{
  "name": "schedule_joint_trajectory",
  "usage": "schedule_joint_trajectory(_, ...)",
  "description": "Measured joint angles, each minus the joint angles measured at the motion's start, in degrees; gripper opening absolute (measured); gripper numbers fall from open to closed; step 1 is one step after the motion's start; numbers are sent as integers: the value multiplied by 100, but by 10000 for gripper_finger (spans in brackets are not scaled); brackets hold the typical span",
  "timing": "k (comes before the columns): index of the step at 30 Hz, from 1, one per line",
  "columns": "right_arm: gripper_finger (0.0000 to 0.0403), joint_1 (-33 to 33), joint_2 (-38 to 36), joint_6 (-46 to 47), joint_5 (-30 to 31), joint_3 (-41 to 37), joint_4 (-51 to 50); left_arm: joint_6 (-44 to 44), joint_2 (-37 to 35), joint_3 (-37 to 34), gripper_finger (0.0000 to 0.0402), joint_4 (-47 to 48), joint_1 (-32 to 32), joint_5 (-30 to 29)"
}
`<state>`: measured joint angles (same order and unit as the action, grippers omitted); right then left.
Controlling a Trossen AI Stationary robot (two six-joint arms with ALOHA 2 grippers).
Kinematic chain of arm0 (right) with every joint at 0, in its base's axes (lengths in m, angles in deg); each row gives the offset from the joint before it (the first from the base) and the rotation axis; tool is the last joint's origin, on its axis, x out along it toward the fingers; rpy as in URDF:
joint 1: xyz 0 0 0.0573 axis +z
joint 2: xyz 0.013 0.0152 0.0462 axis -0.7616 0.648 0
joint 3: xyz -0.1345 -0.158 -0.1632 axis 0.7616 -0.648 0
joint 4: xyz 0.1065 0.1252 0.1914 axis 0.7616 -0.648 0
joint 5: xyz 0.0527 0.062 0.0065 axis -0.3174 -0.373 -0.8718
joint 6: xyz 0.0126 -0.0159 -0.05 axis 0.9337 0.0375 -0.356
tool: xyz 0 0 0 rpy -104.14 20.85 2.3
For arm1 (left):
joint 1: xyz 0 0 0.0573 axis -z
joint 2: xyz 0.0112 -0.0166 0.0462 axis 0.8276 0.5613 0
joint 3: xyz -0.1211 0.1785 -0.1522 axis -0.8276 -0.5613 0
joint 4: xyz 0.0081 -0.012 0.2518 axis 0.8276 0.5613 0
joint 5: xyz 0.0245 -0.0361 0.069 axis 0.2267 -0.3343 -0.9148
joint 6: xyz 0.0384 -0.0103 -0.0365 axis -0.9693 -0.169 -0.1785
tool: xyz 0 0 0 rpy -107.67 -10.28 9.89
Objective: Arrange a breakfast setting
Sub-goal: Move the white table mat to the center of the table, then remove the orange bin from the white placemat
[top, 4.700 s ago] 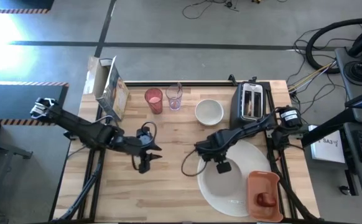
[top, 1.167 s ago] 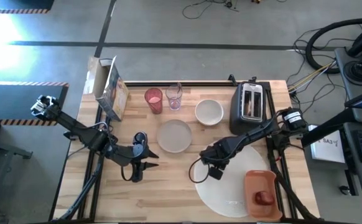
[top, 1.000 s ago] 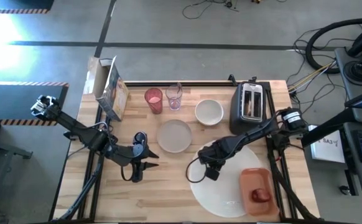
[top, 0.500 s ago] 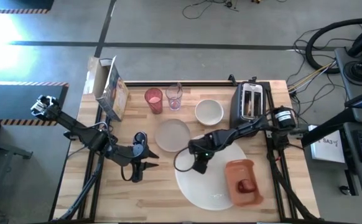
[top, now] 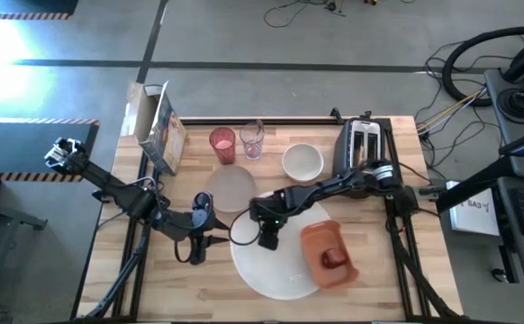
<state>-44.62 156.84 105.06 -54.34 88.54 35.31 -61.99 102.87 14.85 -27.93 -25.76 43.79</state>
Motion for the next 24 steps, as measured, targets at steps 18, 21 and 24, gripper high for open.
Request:
schedule_joint_trajectory(18, 38, -28, -843, 73, 854, 147, -1273, -3, 0, 4, 128, 26, 63, 1)
schedule_joint_trajectory(21, 38, -10, -1031, 253, 895, 141, -1613, -55, 0, 4, 128, 24, 63, 2)
schedule_joint_trajectory(24, 38, 70, -1269, 451, 965, 141, -2129, -79, 0, 4, 128, 24, 61, 2)
